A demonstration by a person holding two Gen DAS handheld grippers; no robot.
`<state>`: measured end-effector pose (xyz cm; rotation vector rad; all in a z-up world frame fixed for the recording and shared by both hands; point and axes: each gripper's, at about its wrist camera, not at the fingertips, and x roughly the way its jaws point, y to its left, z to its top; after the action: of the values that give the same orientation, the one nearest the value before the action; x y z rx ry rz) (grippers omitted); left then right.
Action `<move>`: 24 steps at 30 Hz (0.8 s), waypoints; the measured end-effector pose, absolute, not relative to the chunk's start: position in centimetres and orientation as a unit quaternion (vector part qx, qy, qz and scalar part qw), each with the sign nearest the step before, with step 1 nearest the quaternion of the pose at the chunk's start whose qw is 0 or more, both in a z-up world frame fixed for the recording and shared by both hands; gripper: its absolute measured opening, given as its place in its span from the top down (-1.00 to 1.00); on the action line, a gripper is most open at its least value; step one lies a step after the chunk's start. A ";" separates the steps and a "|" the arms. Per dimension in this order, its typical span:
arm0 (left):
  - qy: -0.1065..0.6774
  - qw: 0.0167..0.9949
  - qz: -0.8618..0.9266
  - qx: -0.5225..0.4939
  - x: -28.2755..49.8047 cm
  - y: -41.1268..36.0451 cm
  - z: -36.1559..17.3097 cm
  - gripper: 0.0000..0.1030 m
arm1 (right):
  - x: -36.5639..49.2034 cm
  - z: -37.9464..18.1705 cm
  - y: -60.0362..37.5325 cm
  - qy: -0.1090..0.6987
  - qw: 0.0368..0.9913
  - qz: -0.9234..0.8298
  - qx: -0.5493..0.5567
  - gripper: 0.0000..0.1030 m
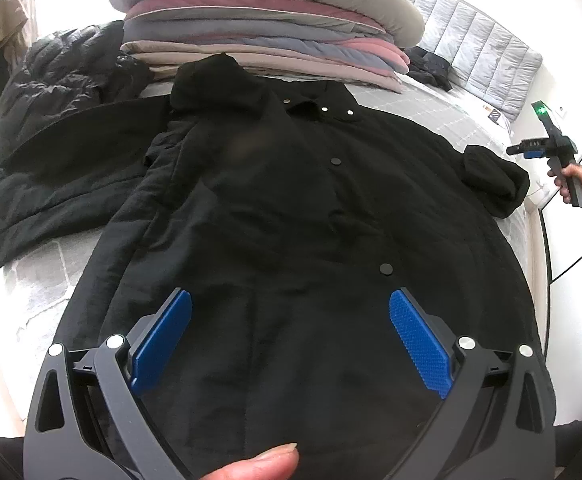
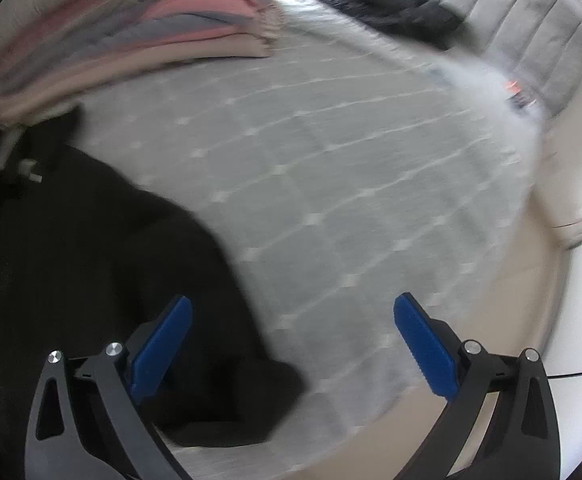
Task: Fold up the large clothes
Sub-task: 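Reach the right gripper to the black coat's sleeve cuff and close on it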
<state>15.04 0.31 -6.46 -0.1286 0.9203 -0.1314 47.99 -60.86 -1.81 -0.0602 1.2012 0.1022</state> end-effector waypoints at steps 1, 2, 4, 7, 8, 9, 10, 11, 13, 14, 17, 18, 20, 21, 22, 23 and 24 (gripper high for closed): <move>0.445 0.891 -0.062 -0.065 15.2 0.3 -6.5 -0.86 | 48.6 -2.2 -60.6 0.578 0.814 0.054 -0.028 -0.90; 0.446 0.890 -0.062 -0.067 15.3 0.4 -6.5 -0.86 | 49.0 -2.5 -60.3 0.588 0.806 0.059 -0.038 -0.90; 0.448 0.889 -0.062 -0.069 15.5 0.5 -6.4 -0.86 | 49.9 -3.6 -59.0 0.616 0.782 0.068 -0.072 -0.90; 0.444 0.892 -0.060 -0.065 15.6 0.5 -6.2 -0.86 | 50.4 -5.2 -58.1 0.651 0.750 0.080 -0.085 -0.90; 0.443 0.892 -0.059 -0.065 15.6 0.5 -6.2 -0.86 | 50.6 -5.6 -57.8 0.658 0.743 0.090 -0.075 -0.90; 0.442 0.893 -0.058 -0.066 15.6 0.5 -6.2 -0.86 | 50.8 -6.3 -57.2 0.672 0.730 0.113 -0.055 -0.90; 0.442 0.892 -0.057 -0.069 15.7 0.6 -6.2 -0.86 | 50.8 -7.0 -56.7 0.681 0.719 0.128 -0.046 -0.90; 0.444 0.892 -0.057 -0.070 15.7 0.6 -6.3 -0.86 | 50.5 -8.0 -55.8 0.695 0.703 0.145 -0.043 -0.90; 0.447 0.890 -0.057 -0.070 15.9 0.5 -6.4 -0.86 | 49.9 -9.6 -54.5 0.715 0.678 0.165 -0.049 -0.90; 0.447 0.890 -0.057 -0.068 15.9 0.4 -6.4 -0.86 | 49.7 -9.9 -54.4 0.713 0.678 0.173 -0.041 -0.90; 0.444 0.892 -0.058 -0.065 15.9 0.2 -6.1 -0.86 | 48.8 -8.5 -55.4 0.674 0.712 0.195 0.011 -0.75; 0.443 0.892 -0.058 -0.063 15.9 0.2 -6.0 -0.86 | 48.1 -7.7 -55.8 0.656 0.724 0.213 0.033 -0.55; 0.440 0.894 -0.058 -0.062 15.8 0.0 -5.7 -0.86 | 46.2 -6.5 -56.7 0.623 0.749 0.218 0.056 -0.10; 0.439 0.895 -0.058 -0.062 15.7 0.0 -5.7 -0.86 | 44.9 -6.1 -57.5 0.606 0.764 0.208 0.071 0.13; 0.438 0.895 -0.057 -0.062 15.6 -0.1 -5.6 -0.86 | 44.0 -6.0 -58.1 0.595 0.772 0.207 0.083 0.30; 0.438 0.895 -0.056 -0.061 15.6 -0.1 -5.6 -0.86 | 43.0 -5.9 -58.8 0.585 0.780 0.201 0.097 0.51; 0.437 0.896 -0.058 -0.060 15.5 -0.3 -5.6 -0.86 | 41.8 -6.2 -59.5 0.574 0.788 0.196 0.109 0.54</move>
<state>15.45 -0.26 -5.58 -0.1238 0.9055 -0.1200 41.75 -59.50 -6.16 0.2341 1.2375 0.4214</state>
